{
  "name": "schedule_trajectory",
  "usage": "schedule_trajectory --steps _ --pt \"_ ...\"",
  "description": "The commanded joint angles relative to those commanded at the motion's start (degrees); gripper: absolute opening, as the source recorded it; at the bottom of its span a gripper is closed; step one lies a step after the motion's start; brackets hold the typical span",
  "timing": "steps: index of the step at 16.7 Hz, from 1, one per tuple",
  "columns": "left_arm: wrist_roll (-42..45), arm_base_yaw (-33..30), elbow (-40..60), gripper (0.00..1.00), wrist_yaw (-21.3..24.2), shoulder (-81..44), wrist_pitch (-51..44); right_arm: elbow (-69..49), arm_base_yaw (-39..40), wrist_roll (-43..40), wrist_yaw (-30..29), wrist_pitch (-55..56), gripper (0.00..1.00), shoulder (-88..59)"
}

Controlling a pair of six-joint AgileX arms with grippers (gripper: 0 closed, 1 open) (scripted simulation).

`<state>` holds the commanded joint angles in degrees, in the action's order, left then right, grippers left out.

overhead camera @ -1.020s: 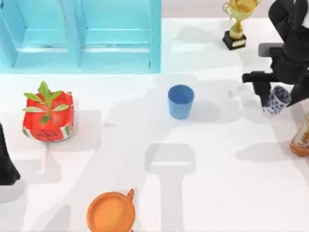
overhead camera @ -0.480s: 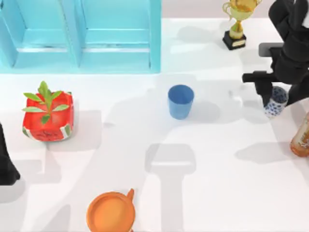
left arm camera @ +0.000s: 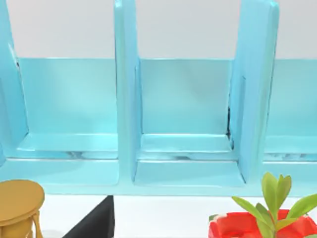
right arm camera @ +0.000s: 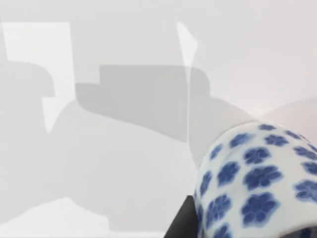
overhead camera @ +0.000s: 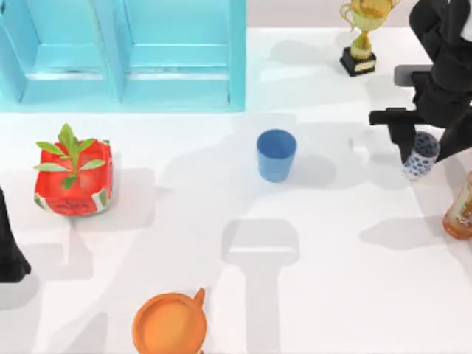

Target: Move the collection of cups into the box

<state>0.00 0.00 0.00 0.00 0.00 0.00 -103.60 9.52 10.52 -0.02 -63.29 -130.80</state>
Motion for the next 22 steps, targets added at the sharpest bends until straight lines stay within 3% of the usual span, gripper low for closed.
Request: schedule_trajectory --steps 5,11,22 --pt "0.0 0.0 0.0 1.0 0.0 0.0 0.0 -6.2 -0.4 -1.7 0.7 -6.5 0.0 1.9" --pt "0.0 0.0 0.0 1.0 0.0 0.0 0.0 -14.9 -9.7 -10.3 0.5 -16.2 0.0 3.2" --pt "0.0 0.0 0.0 1.0 0.0 0.0 0.0 -14.0 -15.3 -15.3 -0.1 -18.9 0.0 5.2"
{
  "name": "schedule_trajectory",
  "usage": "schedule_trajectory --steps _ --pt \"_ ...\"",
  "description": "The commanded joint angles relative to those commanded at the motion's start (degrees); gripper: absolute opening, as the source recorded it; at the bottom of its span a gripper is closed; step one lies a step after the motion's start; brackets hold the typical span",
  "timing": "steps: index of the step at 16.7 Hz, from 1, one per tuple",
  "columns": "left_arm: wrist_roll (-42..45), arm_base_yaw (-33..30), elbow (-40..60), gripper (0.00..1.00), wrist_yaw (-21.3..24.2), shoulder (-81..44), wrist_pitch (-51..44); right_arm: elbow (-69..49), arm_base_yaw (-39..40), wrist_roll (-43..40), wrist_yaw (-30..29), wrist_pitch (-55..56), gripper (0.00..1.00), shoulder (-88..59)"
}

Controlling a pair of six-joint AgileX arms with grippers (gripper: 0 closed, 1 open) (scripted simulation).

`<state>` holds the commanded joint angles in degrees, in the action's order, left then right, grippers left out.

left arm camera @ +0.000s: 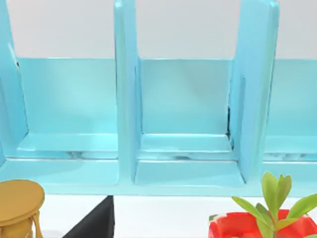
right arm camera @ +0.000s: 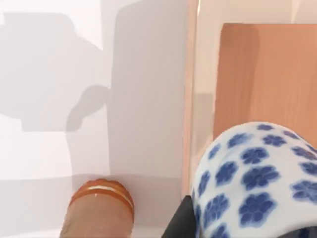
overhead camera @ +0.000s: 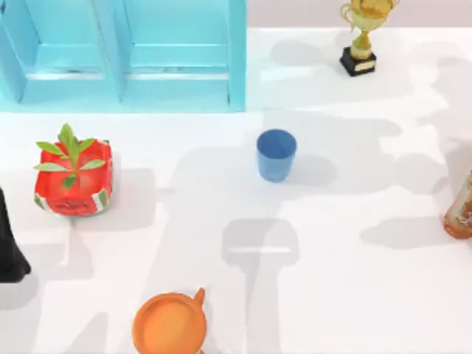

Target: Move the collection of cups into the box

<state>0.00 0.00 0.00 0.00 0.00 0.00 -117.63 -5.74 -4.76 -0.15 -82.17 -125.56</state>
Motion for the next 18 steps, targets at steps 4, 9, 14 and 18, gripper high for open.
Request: schedule_trajectory --steps 4,9,14,18 --pt "0.0 0.0 0.0 1.0 0.0 0.0 0.0 9.8 -6.7 -6.8 0.0 0.6 0.0 9.4" --pt "0.0 0.0 0.0 1.0 0.0 0.0 0.0 20.7 -14.3 -14.6 0.0 1.2 0.0 19.7" --pt "0.0 0.0 0.0 1.0 0.0 0.0 0.0 34.7 -23.2 -23.6 0.0 1.8 0.0 32.8" --pt "0.0 0.0 0.0 1.0 0.0 0.0 0.0 41.1 -28.8 -29.3 0.0 2.3 0.0 39.1"
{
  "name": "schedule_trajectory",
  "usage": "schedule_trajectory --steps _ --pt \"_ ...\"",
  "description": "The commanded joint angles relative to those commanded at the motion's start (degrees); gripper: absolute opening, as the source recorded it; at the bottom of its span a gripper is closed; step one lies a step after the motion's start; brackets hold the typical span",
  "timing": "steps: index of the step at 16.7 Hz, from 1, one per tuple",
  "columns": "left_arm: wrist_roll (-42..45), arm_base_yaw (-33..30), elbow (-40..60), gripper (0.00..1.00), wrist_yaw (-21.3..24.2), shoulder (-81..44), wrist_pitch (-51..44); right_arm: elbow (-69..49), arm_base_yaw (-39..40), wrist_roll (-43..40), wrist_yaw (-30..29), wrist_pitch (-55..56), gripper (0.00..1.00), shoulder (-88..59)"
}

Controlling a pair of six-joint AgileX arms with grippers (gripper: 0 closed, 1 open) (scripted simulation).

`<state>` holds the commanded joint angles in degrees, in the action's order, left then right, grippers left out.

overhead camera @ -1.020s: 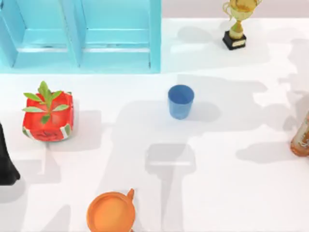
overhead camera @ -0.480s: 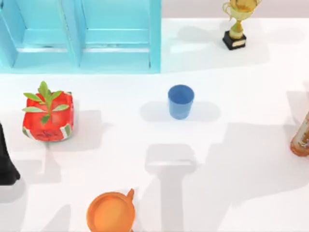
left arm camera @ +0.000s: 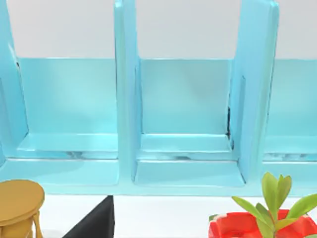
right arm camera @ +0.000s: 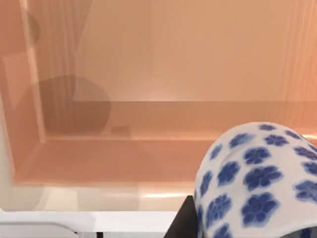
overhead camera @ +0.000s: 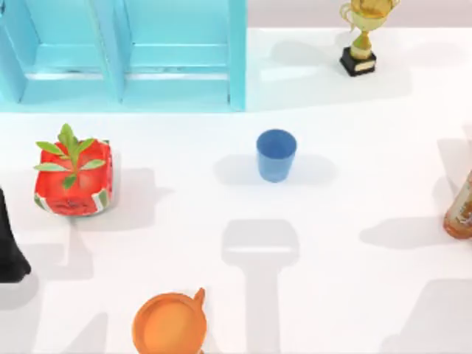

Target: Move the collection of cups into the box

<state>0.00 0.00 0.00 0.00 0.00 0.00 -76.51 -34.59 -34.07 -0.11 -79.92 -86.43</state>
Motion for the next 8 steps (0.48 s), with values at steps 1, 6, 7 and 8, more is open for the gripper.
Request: schedule_trajectory --steps 1,6,7,8 --pt "0.0 0.0 0.0 1.0 0.0 0.0 0.0 0.1 -0.1 -0.1 0.0 0.0 0.0 0.1" --pt "0.0 0.0 0.0 1.0 0.0 0.0 0.0 1.0 0.2 0.1 0.0 0.9 0.0 0.0" --pt "0.0 0.0 0.0 1.0 0.0 0.0 0.0 2.3 0.2 0.2 0.0 2.2 0.0 0.0" --pt "0.0 0.0 0.0 1.0 0.0 0.0 0.0 3.9 0.2 0.2 0.0 3.8 0.0 -0.1"
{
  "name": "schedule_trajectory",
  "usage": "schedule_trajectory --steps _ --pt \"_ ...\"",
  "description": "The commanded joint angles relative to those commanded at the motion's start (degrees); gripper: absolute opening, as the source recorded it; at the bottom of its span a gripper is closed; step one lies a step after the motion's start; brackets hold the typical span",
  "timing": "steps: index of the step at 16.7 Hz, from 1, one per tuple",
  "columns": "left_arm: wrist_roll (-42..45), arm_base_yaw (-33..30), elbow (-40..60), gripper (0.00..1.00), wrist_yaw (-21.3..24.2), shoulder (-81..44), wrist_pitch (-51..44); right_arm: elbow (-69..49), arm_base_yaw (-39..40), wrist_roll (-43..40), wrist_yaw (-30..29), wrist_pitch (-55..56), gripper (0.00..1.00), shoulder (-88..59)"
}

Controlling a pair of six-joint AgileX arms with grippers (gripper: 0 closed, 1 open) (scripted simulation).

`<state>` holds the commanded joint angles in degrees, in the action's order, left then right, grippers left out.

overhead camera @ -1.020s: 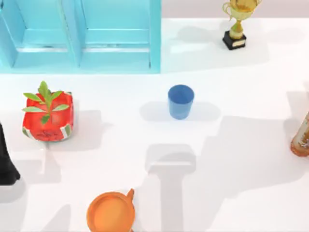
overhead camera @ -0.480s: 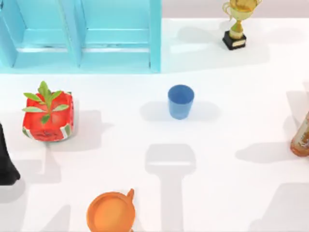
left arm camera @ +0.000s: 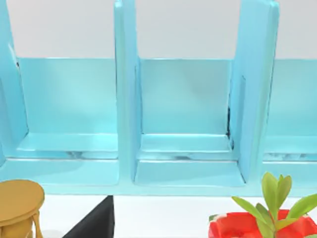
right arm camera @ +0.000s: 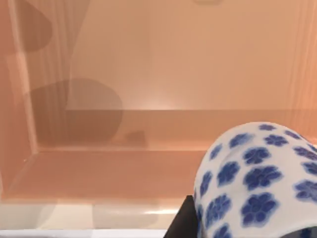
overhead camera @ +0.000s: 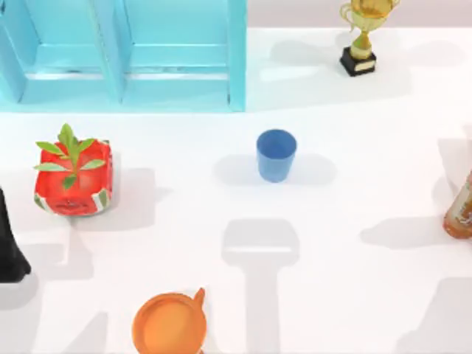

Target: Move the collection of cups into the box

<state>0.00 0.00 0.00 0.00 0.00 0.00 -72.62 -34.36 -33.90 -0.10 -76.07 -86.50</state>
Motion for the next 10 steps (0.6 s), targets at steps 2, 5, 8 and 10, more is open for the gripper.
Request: schedule_trajectory --steps 2,5,8,10 --pt "0.0 0.0 0.0 1.0 0.0 0.0 0.0 3.6 0.0 0.0 0.0 4.1 0.0 -0.2" --pt "0.0 0.0 0.0 1.0 0.0 0.0 0.0 8.7 0.0 0.0 0.0 9.6 0.0 -0.4" --pt "0.0 0.0 0.0 1.0 0.0 0.0 0.0 10.1 -0.1 0.0 0.0 11.0 0.0 -0.7" --pt "0.0 0.0 0.0 1.0 0.0 0.0 0.0 10.1 -0.1 0.0 0.0 11.0 0.0 -0.7"
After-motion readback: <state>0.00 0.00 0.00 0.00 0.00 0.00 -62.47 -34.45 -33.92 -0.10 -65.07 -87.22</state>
